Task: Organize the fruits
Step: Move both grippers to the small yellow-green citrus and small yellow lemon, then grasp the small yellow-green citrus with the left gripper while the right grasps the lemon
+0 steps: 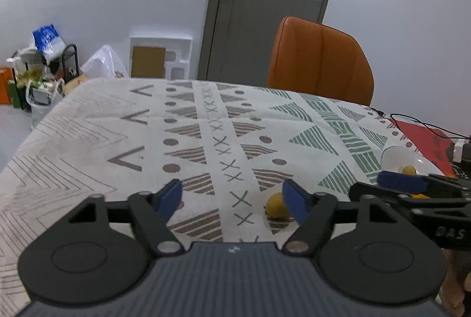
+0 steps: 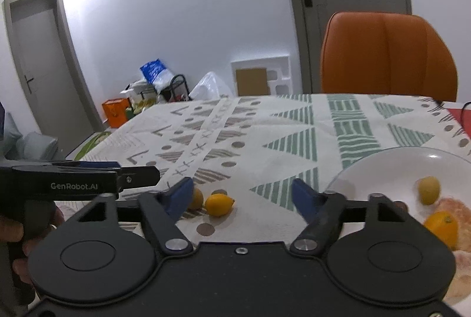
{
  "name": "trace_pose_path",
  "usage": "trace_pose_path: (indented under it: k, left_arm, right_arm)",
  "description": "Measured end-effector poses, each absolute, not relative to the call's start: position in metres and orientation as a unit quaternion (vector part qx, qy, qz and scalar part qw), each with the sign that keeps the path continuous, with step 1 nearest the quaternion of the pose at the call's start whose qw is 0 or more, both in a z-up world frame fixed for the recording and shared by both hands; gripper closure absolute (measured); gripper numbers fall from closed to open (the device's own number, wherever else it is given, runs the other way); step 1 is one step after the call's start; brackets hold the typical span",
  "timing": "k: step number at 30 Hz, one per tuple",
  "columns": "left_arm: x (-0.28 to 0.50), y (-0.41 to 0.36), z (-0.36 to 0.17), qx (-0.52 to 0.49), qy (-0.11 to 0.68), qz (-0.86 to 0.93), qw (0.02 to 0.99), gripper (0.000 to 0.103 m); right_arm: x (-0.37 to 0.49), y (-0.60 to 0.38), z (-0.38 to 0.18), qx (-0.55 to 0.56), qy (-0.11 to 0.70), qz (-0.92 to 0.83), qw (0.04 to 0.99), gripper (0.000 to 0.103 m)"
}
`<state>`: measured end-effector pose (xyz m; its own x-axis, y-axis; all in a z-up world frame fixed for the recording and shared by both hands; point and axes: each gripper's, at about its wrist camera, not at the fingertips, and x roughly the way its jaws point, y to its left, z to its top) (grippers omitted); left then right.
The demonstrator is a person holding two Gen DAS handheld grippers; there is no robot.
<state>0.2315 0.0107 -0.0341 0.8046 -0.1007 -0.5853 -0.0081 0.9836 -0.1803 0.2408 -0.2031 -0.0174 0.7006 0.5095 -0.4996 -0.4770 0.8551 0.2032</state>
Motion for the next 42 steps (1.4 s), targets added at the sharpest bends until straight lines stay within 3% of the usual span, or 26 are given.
trace_pose_path:
  k: [7, 10, 16, 20, 42]
  left_arm:
    - [0.239, 0.017, -0.044, -0.106, 0.325, -0.037, 0.939, 0.051]
    - [0.241, 0.02, -0.046, -0.111, 0.328, -0.04, 0.937, 0.057]
    - [0.24, 0.022, -0.046, -0.123, 0.325, -0.048, 0.937, 0.059]
    - [0.241, 0.018, -0.044, -0.124, 0.323, -0.056, 0.937, 0.059]
    - [0.253, -0.017, -0.047, -0.103, 0.333, -0.082, 0.934, 0.063]
  right_arm:
    - [0.251, -0.187, -0.024, 0.009, 0.296, 0.285, 0.911, 0.046]
    - [0.255, -0.18, -0.028, 0.001, 0.306, 0.289, 0.907, 0.054]
    - [0.26, -0.172, -0.037, -0.005, 0.316, 0.293, 0.902, 0.058]
    - [0.261, -0.167, -0.043, -0.014, 0.326, 0.298, 0.897, 0.077]
    - [0.236, -0.217, -0.01, 0.018, 0.278, 0.258, 0.925, 0.077]
